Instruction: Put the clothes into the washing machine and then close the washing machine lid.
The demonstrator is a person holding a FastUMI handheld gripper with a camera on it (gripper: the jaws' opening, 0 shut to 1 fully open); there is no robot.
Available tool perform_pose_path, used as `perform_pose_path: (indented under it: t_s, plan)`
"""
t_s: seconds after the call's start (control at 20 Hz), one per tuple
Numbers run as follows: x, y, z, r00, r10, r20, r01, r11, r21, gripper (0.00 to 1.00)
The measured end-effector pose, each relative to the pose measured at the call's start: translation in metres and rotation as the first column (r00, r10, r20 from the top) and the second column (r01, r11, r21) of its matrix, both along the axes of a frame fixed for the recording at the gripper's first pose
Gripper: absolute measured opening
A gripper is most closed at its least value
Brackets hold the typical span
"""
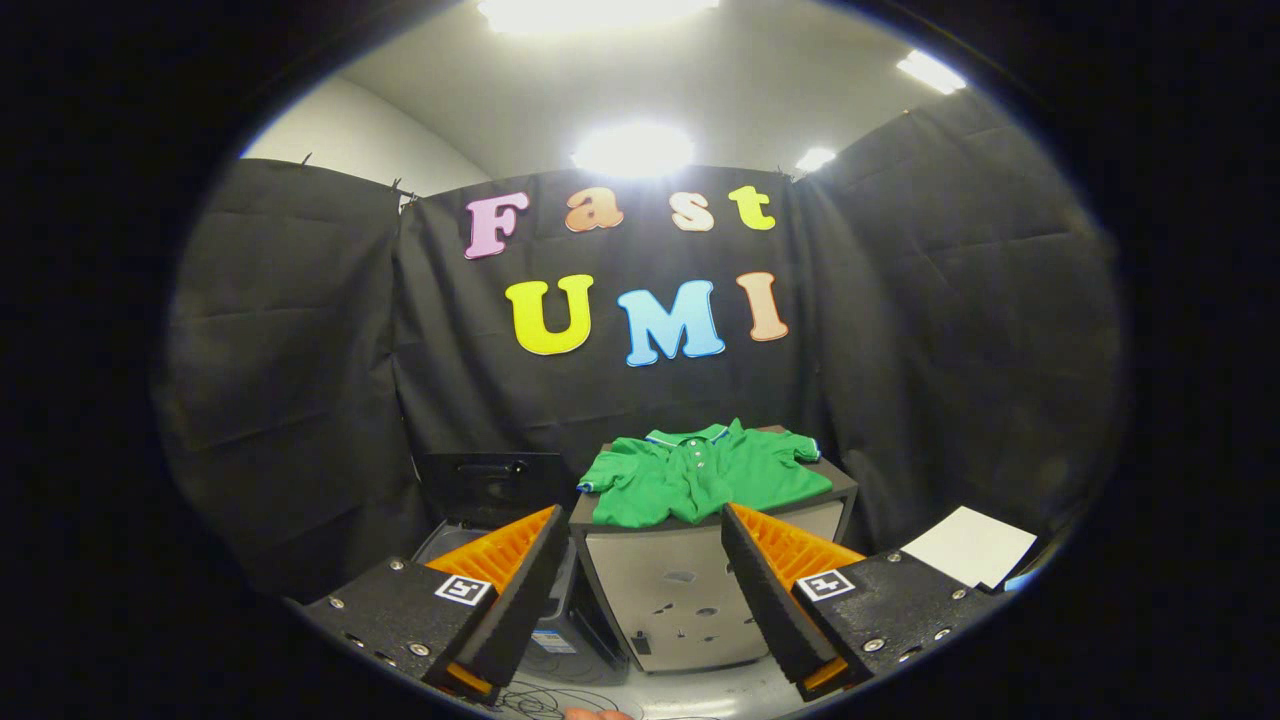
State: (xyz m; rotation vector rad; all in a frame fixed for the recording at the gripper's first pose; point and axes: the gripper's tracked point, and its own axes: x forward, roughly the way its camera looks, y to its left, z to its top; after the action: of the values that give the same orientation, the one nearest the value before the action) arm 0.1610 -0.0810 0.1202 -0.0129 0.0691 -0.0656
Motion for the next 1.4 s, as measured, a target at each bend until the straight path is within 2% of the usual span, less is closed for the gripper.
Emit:
perform_pose_path:
  t_s: [0.2, 0.4, 0.7, 1.4]
  plan:
    - [0.06, -0.015, 0.019, 0.999, -0.045, 0.004, 0.045, 0.999, -0.001, 0.95]
    - [0.115, -0.043, 0.023, 0.993, -0.114, -0.025, 0.112, 0.991, -0.067, 0.95]
    - [0.187, -0.074, 0.012, 0.981, -0.165, -0.097, 0.164, 0.986, -0.024, 0.95]
    - [0.292, -0.095, -0.028, 0.955, -0.134, -0.266, 0.15, 0.988, 0.041, 0.95]
